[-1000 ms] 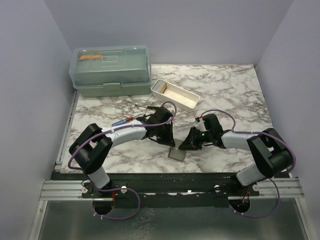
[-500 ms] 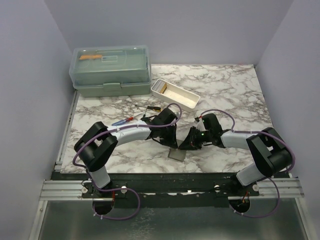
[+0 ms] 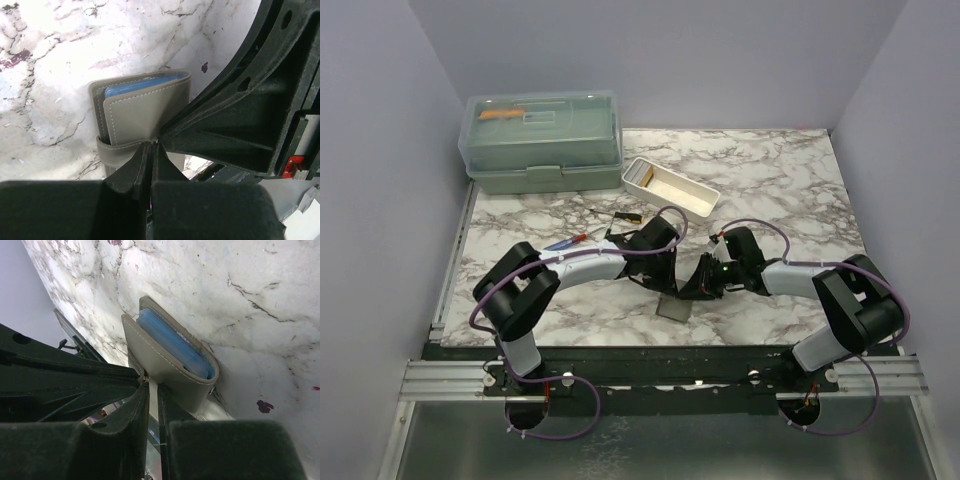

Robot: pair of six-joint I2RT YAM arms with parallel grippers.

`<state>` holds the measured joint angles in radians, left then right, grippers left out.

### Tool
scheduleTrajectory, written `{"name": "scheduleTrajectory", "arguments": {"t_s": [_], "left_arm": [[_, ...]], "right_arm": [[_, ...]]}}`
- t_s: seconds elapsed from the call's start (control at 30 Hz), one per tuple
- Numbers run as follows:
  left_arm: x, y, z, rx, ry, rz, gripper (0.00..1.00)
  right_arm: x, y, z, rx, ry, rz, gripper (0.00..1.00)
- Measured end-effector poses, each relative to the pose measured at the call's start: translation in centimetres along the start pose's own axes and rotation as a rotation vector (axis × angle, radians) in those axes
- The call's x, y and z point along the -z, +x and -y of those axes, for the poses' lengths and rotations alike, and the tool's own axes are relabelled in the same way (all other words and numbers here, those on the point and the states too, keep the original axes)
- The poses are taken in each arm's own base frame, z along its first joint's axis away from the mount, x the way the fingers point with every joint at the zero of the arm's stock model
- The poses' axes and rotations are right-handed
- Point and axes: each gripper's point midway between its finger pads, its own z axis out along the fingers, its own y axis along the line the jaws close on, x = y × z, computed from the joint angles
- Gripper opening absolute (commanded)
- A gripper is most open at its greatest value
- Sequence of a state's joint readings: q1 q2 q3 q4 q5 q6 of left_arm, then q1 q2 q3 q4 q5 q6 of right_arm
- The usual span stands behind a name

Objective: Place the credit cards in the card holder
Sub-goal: Close the card holder at the center of the board.

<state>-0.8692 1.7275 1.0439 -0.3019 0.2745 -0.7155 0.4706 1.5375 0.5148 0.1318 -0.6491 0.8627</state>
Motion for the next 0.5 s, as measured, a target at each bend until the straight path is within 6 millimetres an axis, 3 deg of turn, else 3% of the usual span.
{"name": "scheduleTrajectory", "arguments": {"t_s": [0.5], "left_arm": [[-0.8, -0.19, 0.05, -0.017, -0.042, 0.042, 0.0]], "right_arm": [[-0.01, 0.0, 0.15, -0.004, 0.007, 0.001, 0.14]]}}
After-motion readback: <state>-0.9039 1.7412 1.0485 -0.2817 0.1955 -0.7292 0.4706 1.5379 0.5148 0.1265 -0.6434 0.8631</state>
